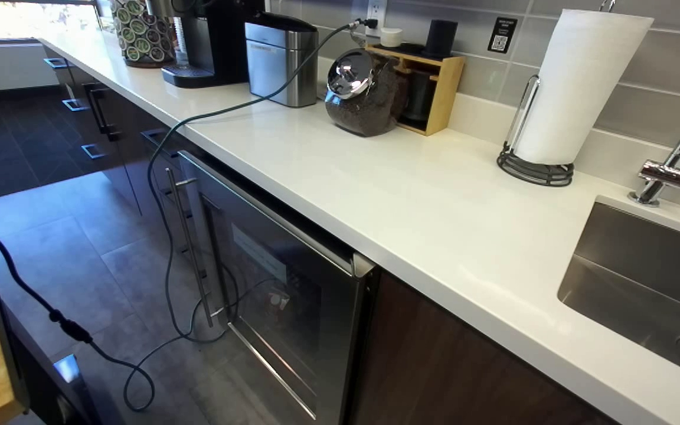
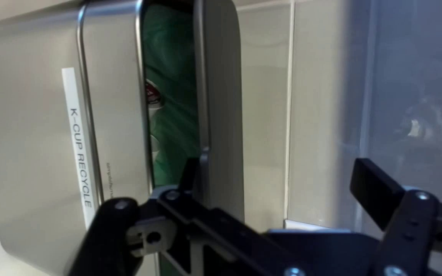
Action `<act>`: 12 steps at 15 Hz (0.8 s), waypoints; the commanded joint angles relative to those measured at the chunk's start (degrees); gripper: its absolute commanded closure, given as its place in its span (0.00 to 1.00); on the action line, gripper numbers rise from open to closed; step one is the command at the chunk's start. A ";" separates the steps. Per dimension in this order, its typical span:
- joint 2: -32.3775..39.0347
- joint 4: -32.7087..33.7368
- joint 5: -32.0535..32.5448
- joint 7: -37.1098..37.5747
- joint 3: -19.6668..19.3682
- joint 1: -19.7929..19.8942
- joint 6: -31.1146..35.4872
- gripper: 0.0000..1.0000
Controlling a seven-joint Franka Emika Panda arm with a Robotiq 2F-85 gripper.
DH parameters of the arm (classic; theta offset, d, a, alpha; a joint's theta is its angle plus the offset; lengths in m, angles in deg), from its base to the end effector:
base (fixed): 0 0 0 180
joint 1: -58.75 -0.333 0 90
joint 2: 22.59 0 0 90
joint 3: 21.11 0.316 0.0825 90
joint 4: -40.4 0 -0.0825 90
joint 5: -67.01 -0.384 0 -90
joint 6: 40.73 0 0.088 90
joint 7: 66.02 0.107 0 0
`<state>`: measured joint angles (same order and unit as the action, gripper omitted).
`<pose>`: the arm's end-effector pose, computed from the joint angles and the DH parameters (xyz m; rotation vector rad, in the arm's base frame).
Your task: Open the bin
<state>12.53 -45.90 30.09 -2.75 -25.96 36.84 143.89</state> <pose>0.7251 0.1789 0.4320 -1.6126 1.4056 -0.7564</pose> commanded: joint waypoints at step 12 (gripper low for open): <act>18.67 27.03 -0.69 8.80 -14.59 -8.70 1.43 0.00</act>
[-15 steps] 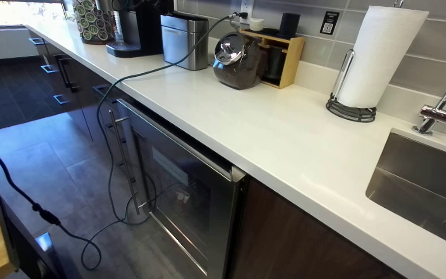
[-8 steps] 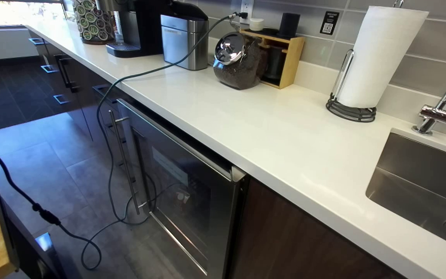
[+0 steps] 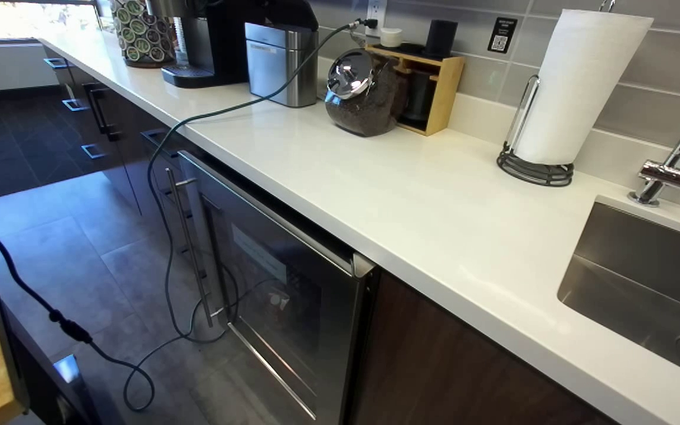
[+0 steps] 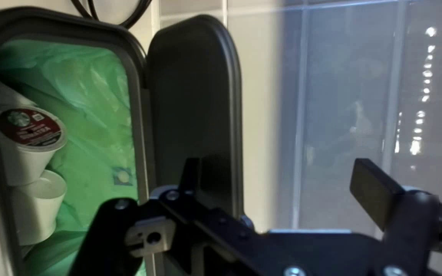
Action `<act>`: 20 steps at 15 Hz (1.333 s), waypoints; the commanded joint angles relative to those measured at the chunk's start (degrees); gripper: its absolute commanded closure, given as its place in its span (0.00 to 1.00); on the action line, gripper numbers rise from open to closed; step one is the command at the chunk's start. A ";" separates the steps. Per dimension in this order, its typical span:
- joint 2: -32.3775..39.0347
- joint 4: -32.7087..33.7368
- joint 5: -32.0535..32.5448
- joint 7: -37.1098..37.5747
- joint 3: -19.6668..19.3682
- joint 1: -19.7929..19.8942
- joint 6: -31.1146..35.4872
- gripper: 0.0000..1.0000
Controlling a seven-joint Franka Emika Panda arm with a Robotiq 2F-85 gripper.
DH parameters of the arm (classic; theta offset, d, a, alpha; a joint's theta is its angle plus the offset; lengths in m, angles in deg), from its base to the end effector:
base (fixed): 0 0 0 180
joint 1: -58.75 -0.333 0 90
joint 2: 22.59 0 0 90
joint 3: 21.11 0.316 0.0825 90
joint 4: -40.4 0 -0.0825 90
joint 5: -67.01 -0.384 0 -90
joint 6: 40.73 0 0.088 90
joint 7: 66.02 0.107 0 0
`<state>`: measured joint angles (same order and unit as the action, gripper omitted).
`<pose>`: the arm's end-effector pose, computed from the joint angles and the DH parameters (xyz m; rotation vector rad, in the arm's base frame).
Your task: Open the bin
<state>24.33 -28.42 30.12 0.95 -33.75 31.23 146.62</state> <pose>0.7600 0.2133 0.4457 -1.5100 1.2985 -0.8940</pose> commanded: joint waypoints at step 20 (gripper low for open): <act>0.52 6.29 6.10 7.91 -6.62 0.27 -8.96 0.00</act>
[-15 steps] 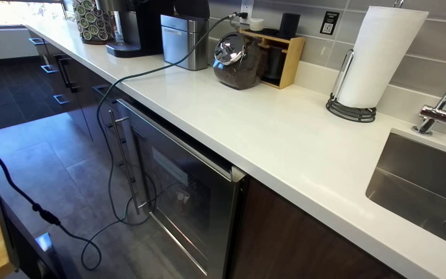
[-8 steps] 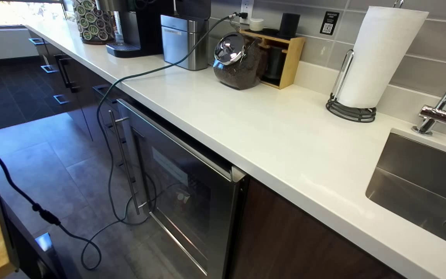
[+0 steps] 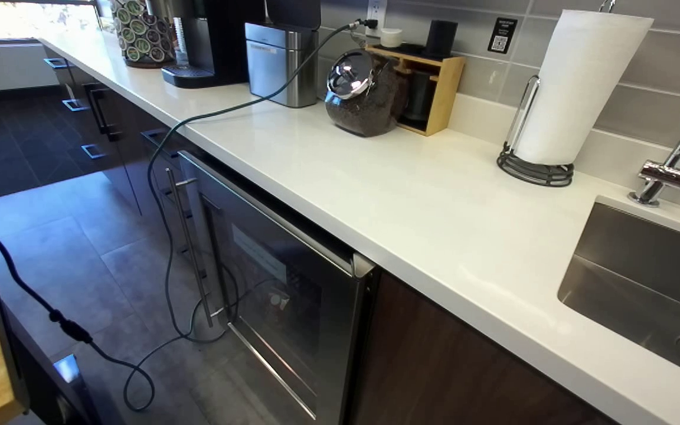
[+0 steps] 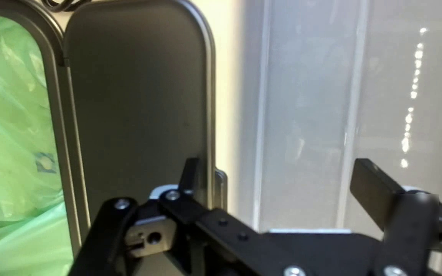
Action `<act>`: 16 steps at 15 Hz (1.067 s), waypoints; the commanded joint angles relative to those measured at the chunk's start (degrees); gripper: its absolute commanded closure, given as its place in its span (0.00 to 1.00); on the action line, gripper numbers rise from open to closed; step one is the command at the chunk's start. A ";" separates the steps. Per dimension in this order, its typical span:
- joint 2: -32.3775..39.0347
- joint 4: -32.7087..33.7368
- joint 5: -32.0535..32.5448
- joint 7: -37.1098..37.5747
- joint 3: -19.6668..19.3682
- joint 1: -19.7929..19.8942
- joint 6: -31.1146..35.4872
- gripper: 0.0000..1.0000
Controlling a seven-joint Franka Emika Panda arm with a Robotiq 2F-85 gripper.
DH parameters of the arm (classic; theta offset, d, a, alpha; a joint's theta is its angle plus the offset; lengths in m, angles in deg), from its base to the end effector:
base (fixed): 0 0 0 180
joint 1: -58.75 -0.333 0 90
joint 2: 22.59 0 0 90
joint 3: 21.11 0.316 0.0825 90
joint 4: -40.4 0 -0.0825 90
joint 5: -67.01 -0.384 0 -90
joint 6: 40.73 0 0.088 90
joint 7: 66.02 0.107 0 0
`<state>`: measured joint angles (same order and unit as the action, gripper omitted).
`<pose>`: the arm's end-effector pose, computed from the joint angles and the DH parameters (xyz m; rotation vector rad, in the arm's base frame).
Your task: Open the bin
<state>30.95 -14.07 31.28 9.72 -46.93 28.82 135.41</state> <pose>0.7888 0.2038 0.4902 -1.5179 1.2979 -0.9345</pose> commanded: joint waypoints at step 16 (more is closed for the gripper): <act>4.34 2.99 1.71 3.25 -0.94 -2.04 1.40 0.00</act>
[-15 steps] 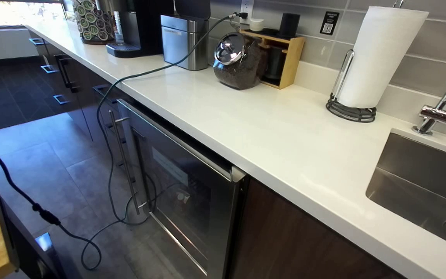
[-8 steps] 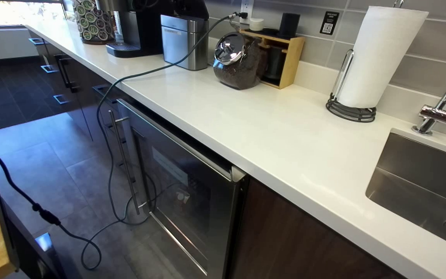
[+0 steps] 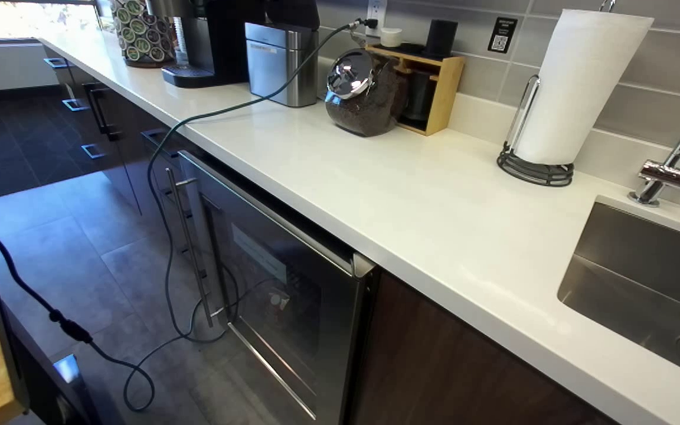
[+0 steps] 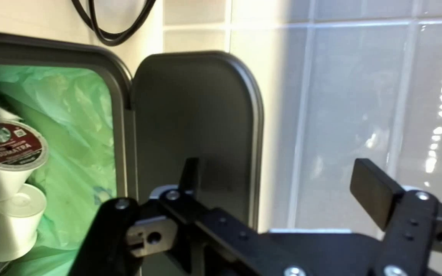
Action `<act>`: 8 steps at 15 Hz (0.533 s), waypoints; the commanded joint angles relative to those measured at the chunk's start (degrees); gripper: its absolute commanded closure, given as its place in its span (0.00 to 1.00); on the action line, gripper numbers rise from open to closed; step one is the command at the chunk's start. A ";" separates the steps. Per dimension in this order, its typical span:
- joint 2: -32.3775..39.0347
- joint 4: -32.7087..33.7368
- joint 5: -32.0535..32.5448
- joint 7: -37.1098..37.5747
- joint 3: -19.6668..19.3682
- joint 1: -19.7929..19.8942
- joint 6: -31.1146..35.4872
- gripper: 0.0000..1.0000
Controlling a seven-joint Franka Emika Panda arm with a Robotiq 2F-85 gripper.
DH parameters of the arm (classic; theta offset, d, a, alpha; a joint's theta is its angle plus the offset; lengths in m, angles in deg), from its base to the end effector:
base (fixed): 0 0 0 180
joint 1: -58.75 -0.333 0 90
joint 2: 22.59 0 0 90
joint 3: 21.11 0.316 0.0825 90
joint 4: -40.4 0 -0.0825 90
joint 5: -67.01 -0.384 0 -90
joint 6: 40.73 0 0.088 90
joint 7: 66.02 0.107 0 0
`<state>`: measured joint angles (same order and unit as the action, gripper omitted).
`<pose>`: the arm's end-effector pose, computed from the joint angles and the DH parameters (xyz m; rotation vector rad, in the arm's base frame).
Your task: Open the bin
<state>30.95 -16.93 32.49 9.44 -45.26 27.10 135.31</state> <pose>0.7824 0.2314 0.4610 -1.5859 1.2982 -0.8872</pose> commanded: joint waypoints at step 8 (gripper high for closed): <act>14.19 15.07 1.41 15.70 -15.68 -1.68 -1.57 0.00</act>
<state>39.47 -8.21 32.84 18.34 -55.60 25.14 135.29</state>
